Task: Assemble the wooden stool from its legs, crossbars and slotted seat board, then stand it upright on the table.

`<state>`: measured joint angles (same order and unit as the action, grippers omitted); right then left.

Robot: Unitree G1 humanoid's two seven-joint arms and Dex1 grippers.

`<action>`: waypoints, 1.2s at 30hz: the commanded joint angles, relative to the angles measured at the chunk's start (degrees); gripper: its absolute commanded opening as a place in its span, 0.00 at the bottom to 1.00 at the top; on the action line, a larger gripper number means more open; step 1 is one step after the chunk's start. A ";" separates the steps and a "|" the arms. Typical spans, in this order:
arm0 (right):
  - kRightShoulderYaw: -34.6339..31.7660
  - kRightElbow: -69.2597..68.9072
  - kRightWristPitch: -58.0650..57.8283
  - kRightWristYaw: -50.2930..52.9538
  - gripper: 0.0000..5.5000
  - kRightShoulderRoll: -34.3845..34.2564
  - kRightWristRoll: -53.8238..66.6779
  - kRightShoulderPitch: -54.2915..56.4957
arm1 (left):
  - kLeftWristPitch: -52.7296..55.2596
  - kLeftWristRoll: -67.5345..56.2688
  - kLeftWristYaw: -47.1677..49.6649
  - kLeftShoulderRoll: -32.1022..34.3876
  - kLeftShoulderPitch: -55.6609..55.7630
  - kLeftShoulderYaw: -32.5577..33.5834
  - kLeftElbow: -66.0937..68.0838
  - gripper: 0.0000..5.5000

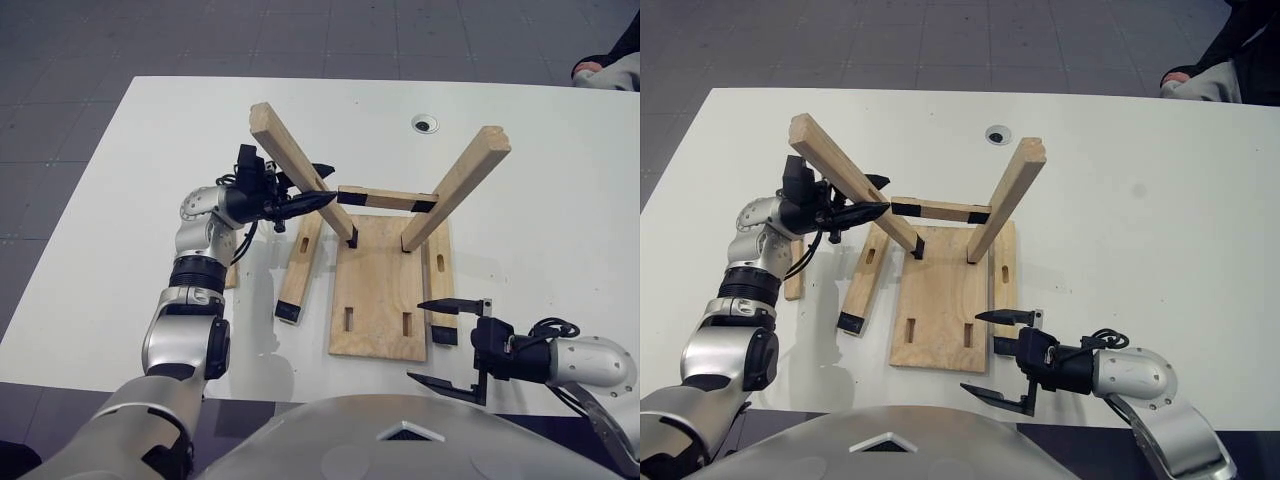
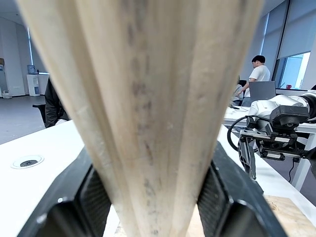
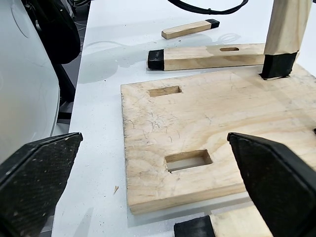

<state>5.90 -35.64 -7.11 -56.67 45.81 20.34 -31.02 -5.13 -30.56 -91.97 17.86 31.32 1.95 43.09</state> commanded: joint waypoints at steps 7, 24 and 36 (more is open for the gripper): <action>-0.18 -1.46 -0.17 1.28 1.00 0.22 -0.59 0.66 | 1.62 1.64 -0.49 3.08 -2.98 -9.31 -4.06 0.37; 0.39 -1.42 -0.26 2.78 1.00 -0.15 -0.97 1.60 | 2.58 3.32 -0.38 4.50 -7.35 -12.62 -9.09 0.37; 1.69 -1.77 -0.55 4.15 1.00 -1.08 -1.46 2.24 | 1.10 11.67 3.50 8.45 -7.35 -18.27 -12.27 0.37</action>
<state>7.05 -37.00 -7.18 -53.29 45.14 19.81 -29.74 -5.05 -29.46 -90.66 24.39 27.26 -11.15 28.35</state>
